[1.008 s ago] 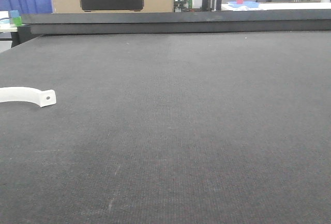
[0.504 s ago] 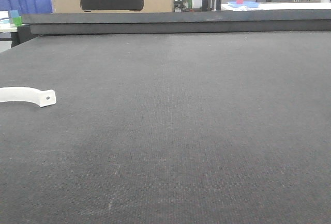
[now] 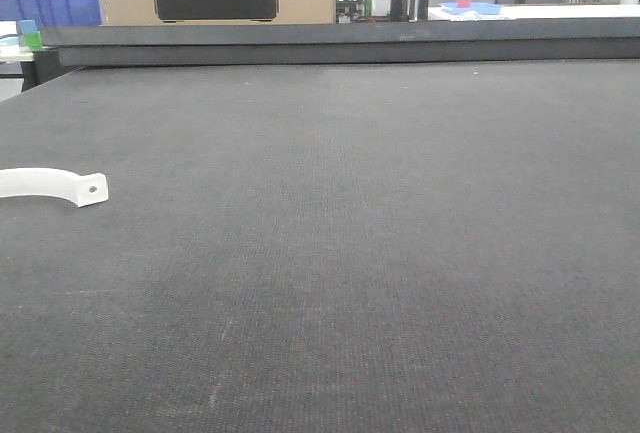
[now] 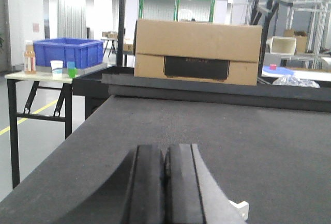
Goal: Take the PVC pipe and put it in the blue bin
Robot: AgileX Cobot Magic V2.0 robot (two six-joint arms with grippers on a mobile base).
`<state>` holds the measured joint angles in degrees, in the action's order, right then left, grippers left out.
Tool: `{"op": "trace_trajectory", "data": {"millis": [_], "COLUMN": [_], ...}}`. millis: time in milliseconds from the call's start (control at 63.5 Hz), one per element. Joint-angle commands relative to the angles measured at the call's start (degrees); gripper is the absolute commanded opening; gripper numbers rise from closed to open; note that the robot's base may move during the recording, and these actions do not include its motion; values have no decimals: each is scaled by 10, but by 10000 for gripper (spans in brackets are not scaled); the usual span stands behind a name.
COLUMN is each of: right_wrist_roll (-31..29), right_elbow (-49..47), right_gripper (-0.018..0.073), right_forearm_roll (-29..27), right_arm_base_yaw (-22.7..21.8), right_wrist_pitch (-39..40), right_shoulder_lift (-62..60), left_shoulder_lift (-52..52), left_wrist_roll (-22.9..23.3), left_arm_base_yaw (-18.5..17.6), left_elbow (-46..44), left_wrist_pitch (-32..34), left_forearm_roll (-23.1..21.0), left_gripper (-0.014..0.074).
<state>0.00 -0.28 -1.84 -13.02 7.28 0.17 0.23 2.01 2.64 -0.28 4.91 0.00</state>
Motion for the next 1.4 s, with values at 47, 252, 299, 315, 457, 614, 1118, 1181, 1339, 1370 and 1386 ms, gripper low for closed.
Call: {"op": "trace_trajectory", "data": {"millis": [47,252,299,315,457,614,1118,1181,1339,1370,1386], "right_wrist_roll": [0,0,0,0,0,0,0,0,0,0,0], "right_elbow": [-67,-220,-251,-266,-370,-447,-485,-485,-485,-485,-485], "right_gripper": [-162,-162,-162,-162,-162,-162,-162,-162,-162,-162,-162], "right_forearm_roll": [10,24,27,27,28,32,-10,-18,-18,-19,-19], "right_arm_base_yaw": [1,1,1,1,1,1,1,1,1,1,1], "right_wrist_pitch": [-10,-143,-179,-190,-338,-440,-583,-577,-565,-567,-568], "right_shoulder_lift": [-2,28,47,54,147,284,581,606,679,692,698], "left_shoulder_lift": [-2,29,49,56,145,259,562,584,638,648,653], "left_wrist_roll": [0,0,0,0,0,0,0,0,0,0,0], "left_arm_base_yaw": [-1,-1,-1,-1,-1,-1,-1,-1,-1,-1,-1], "left_elbow": [-65,-223,-253,-268,-371,-465,-542,-542,-542,-542,-542], "left_wrist_pitch": [-20,-152,-168,-174,-284,-405,-595,-595,-588,-582,-579], "left_forearm_roll": [6,72,77,77,77,77,58,47,36,36,36], "left_gripper": [-111,-111,-111,-111,-111,-111,-111,-111,-111,-111,-111]}}
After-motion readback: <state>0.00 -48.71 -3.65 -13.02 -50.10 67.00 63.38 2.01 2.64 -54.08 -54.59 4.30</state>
